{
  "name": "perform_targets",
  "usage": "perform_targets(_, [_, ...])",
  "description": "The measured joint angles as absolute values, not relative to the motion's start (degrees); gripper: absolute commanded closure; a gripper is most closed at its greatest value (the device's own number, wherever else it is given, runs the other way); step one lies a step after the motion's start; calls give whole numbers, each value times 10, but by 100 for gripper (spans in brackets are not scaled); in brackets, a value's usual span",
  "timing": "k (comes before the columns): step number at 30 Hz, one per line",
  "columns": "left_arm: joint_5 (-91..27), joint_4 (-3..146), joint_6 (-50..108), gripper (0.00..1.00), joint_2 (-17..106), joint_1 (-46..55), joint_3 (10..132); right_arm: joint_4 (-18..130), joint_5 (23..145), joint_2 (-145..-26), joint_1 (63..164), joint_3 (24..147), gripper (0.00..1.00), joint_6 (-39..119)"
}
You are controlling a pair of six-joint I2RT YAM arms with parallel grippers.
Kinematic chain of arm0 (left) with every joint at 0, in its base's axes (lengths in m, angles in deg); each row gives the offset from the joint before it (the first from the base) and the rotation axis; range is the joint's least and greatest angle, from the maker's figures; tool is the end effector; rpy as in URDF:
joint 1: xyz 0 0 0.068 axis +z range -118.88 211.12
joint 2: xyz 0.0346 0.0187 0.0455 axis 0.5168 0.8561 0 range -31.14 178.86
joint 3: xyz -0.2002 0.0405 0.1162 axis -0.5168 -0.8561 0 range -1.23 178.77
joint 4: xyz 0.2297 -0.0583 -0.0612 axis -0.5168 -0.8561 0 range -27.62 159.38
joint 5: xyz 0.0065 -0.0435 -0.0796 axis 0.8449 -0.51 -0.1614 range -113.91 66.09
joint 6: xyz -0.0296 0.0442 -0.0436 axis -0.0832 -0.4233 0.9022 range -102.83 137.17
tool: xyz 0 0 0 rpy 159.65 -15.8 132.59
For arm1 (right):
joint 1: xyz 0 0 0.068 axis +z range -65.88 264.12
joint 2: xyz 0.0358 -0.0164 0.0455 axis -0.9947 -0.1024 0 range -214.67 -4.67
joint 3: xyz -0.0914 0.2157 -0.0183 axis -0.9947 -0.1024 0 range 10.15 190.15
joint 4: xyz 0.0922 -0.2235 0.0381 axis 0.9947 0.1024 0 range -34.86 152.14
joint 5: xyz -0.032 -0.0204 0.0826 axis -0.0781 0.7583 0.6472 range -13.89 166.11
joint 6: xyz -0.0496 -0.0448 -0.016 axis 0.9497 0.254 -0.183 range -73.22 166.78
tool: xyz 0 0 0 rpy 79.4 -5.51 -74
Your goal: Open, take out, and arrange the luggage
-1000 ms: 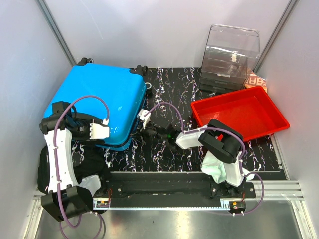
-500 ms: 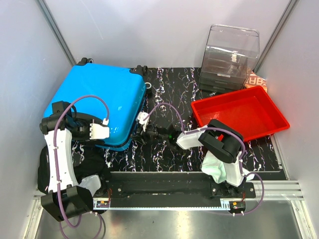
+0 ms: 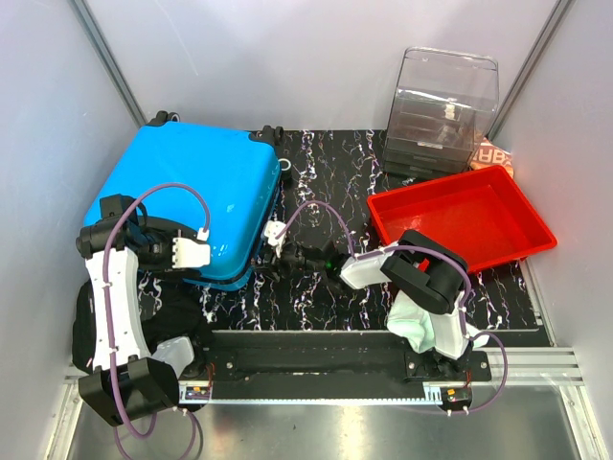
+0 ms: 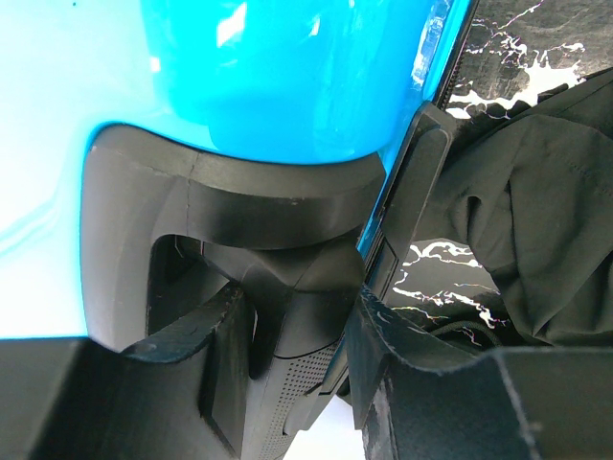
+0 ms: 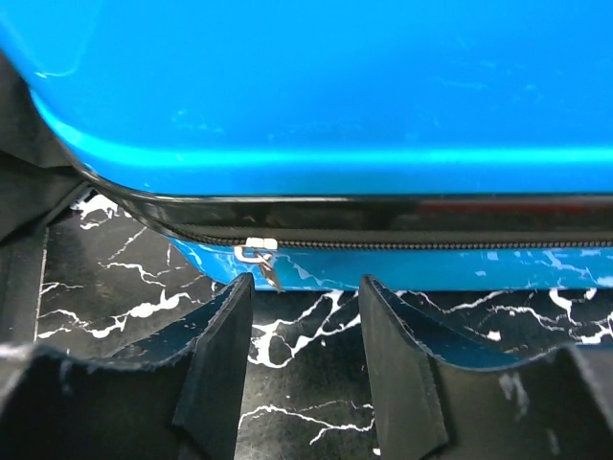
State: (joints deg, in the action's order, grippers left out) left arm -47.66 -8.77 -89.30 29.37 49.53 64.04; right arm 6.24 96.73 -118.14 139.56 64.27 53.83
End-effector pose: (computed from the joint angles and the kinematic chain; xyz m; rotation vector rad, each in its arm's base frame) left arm 0.1649 0.0313 0.2681 1.8946 1.8432 0.0850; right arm 0.2112 0.3412 0.1321 -1.1762 1.4087 0.9203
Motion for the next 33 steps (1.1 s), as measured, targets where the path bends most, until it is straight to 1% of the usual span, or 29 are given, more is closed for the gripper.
perform_targets(5, [-477,-87,-893,100,294,496,640,53,983,-1181,1396,644,48,534])
perform_targets(9, [-477,-88,-893,100,294,496,640,53,996,-1181,1396,650,53,526])
perform_targets(11, [-477,-87,-893,100,294,496,641,53,998,-1181,1396,653,57,522])
perform_targets(12, [-477,-88,-893,100,294,496,641,53,998,-1181,1396,653,60,520])
perform_targets(13, [-477,-88,-893,100,294,496,641,53,998,-1181,1396,654,67,518])
perform_targets(15, [-477,-87,-893,100,294,496,641,54,1003,-1182,1396,657,72,512])
perform_targets(16, [-476,-88,-893,100,294,496,641,58,1008,-1182,1396,659,78,508])
perform_targets(18, [-476,-87,-893,100,294,496,641,66,1013,-1183,1396,663,85,502])
perform_targets(19, [-476,-88,-892,100,294,496,641,70,1017,-1183,1397,665,93,498])
perform_targets(21, [-476,-88,-893,100,294,496,641,72,1018,-1183,1397,665,99,498])
perform_targets(30, [-478,-92,-893,100,291,500,645,96,979,-1181,1393,666,100,496])
perform_targets(33, [-484,-96,-896,100,294,507,650,134,956,-1178,1384,686,100,499])
